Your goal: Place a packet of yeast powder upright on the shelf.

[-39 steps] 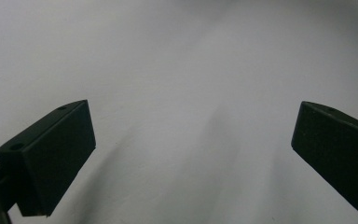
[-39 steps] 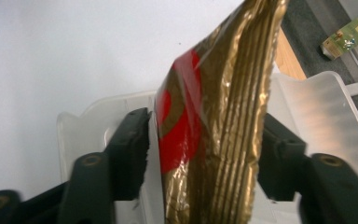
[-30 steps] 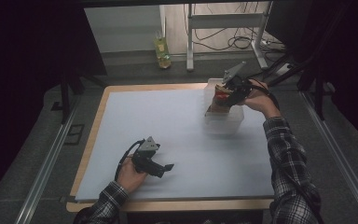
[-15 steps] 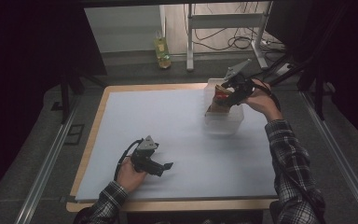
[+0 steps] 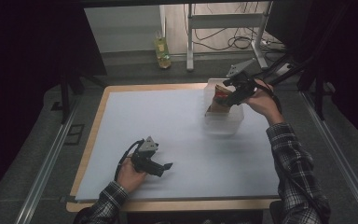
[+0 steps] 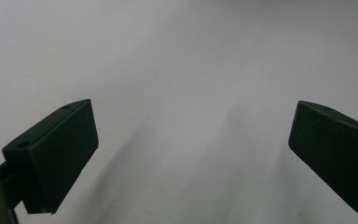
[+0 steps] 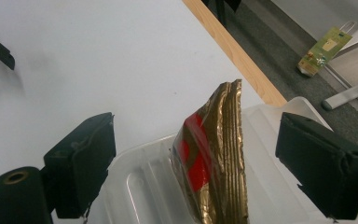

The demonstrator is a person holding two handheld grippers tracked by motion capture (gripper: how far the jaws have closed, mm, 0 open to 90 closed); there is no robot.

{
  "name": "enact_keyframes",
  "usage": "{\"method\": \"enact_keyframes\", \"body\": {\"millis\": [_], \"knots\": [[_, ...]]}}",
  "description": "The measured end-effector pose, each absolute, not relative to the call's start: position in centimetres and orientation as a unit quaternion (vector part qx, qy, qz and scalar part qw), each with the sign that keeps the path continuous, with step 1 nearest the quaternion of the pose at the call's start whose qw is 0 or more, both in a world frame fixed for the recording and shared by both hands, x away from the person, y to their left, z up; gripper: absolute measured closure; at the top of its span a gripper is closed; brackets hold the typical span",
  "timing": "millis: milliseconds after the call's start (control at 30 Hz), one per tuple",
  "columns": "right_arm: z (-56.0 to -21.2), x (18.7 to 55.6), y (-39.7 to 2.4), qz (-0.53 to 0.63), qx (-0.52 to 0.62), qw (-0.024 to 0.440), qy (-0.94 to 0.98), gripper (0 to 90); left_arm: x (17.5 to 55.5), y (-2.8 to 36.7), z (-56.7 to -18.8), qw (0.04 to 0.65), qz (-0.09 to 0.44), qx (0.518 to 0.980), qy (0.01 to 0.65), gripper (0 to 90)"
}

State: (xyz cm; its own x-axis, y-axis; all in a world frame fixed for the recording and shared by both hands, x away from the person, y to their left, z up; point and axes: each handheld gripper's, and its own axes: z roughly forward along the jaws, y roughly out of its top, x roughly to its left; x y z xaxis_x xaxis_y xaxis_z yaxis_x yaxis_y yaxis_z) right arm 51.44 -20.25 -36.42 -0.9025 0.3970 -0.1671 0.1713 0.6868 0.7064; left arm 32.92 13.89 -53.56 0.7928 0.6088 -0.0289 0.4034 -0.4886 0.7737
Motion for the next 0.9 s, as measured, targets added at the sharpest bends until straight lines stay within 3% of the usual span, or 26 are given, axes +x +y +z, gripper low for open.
{"method": "enact_keyframes", "body": {"millis": [900], "knots": [[-35.0,47.6,-21.5,0.395,0.181,0.174,0.884,10.2,32.8,13.6,-53.7,0.404,0.141,0.857,0.288,1.1]]}}
